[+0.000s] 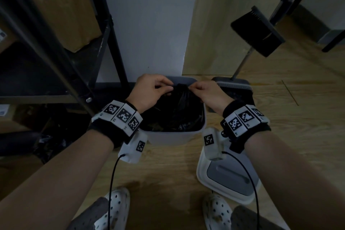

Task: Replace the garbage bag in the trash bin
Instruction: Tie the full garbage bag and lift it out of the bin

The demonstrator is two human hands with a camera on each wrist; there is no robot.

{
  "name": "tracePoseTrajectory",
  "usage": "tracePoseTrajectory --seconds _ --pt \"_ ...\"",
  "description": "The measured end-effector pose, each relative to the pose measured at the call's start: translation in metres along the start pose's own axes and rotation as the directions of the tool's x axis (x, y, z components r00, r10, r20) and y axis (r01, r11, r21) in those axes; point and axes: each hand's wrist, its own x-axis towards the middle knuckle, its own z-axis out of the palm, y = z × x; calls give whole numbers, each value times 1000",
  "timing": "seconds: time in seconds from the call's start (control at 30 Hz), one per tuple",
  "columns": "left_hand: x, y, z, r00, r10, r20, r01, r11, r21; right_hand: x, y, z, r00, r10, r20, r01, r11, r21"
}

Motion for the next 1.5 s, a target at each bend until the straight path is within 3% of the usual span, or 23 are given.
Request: tracePoseTrajectory --seconds 0.13,0.33,0.53,0.77,0.97,1.07,1.17,1.37,1.5 --pt "-1 3 -2 998 0 70 4 999 -46 0 2 2 1000 9 7 -10 1000 22" --pt "-6 5 -6 996 -15 90 7 996 91 1 2 5 999 24 24 -25 996 84" --pt "-3 -2 -4 997 -74 3 74 996 53 -2 4 3 1000 22 13 -23 997 73" --pt "-3 -2 -8 994 -9 -112 26 988 150 -3 10 -7 997 64 -37 -62 995 73" --pt "-12 3 -2 1000 -31 -5 31 1000 7 -6 9 -3 998 55 -7 -53 987 153" --pt "-13 3 -2 996 57 75 -69 985 159 -6 6 0 997 70 33 -76 973 220" --pt "-14 1 -1 993 101 60 -114 956 269 -7 5 5 992 72 104 -96 964 247" --pt "-10 1 1 992 121 43 -127 967 220 -9 1 9 990 79 117 -108 957 269" --pt "-8 -1 2 990 82 117 -101 980 172 -9 -2 10 991 86 103 -109 962 250"
